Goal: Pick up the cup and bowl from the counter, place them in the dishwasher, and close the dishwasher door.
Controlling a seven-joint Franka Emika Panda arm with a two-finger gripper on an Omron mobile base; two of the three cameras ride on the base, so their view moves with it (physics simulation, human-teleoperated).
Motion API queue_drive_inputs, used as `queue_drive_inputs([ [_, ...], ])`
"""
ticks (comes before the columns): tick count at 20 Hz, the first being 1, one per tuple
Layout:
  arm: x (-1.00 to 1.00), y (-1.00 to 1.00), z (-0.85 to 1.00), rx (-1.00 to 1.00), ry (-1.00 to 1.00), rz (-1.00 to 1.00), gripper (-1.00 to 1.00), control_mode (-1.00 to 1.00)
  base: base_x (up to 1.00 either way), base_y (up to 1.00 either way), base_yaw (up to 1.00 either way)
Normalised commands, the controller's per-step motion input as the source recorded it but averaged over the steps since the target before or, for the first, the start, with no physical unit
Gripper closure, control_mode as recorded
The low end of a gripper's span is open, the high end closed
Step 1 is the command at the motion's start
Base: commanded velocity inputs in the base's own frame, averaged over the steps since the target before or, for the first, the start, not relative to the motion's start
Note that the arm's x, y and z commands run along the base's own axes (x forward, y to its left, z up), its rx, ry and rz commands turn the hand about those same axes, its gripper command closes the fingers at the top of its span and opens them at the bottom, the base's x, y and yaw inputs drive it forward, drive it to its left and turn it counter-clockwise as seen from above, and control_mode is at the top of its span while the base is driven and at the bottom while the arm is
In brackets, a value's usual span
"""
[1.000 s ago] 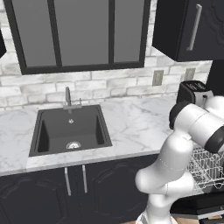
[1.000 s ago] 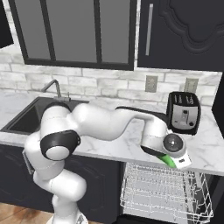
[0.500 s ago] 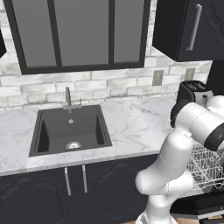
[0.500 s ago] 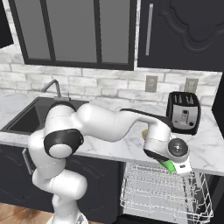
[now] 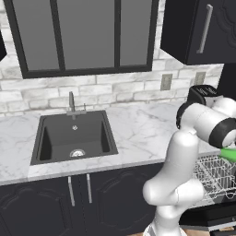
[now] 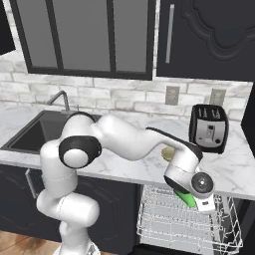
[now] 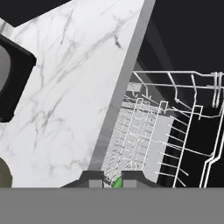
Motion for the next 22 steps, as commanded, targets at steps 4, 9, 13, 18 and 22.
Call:
queue_drive_inputs([
  [4,-0.30,-0.08,-0.44,0.05,0.00,0.00,1.00,-1.00,0.00,0.00,0.00],
  [9,-0.17,-0.13,-0.37,0.05,0.00,0.00,1.00,-1.00,0.00,0.00,0.00],
  [13,-0.02,-0.13,-0.41,0.05,0.00,0.00,1.00,-1.00,0.00,0.00,0.00],
  [18,-0.04,-0.09,-0.41,0.02,0.00,0.00,1.00,-1.00,0.00,0.00,0.00],
  [22,-0.06,-0.08,-0.41,0.00,0.00,0.00,1.00,-1.00,0.00,0.00,0.00],
])
